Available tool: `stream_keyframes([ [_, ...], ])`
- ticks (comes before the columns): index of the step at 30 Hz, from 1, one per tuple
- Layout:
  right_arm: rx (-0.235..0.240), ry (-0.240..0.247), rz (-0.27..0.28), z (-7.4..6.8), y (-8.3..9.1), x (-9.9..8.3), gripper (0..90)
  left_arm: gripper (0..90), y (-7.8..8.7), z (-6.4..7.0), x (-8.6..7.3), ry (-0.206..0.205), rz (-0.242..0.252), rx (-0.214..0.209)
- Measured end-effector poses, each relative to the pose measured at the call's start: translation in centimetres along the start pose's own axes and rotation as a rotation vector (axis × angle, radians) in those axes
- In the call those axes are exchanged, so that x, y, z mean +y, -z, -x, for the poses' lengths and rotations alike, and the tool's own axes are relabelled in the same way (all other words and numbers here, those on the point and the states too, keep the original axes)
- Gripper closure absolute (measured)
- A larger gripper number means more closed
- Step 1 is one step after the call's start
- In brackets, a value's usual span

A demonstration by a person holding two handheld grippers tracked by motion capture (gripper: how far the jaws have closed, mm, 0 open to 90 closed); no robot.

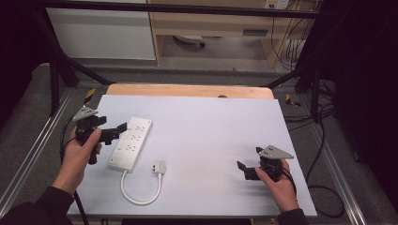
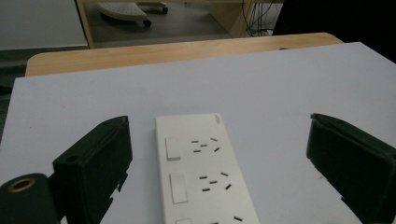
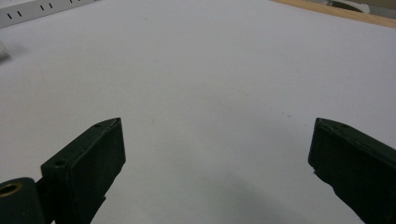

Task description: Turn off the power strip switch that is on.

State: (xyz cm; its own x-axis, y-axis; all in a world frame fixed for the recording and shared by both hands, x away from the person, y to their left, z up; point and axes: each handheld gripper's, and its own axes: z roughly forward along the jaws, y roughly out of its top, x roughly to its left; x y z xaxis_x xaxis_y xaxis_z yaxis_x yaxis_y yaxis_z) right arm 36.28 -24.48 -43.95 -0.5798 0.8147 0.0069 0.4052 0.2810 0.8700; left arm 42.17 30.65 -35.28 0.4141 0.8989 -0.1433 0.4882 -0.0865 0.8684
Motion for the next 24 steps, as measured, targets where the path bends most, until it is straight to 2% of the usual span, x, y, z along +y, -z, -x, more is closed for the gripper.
stream_keyframes([
  [4, -0.002, 0.001, 0.000, 0.0, 0.0, 0.0, 4.4, 7.3, -0.3, -0.7, -0.1, 0.016, -0.018, 0.016],
  [10, -0.001, 0.000, -0.002, 0.0, 0.0, 0.0, 4.4, 13.8, -0.9, -0.8, -0.4, 0.006, -0.045, 0.023],
  [17, -0.001, 0.000, -0.001, 0.0, 0.0, 0.0, 4.4, 27.5, -1.6, -1.1, -0.9, -0.006, -0.092, 0.043],
  [24, 0.000, 0.000, -0.002, 0.0, 0.0, 0.0, 4.4, 41.6, -2.0, -0.9, -1.2, -0.032, -0.122, 0.034],
])
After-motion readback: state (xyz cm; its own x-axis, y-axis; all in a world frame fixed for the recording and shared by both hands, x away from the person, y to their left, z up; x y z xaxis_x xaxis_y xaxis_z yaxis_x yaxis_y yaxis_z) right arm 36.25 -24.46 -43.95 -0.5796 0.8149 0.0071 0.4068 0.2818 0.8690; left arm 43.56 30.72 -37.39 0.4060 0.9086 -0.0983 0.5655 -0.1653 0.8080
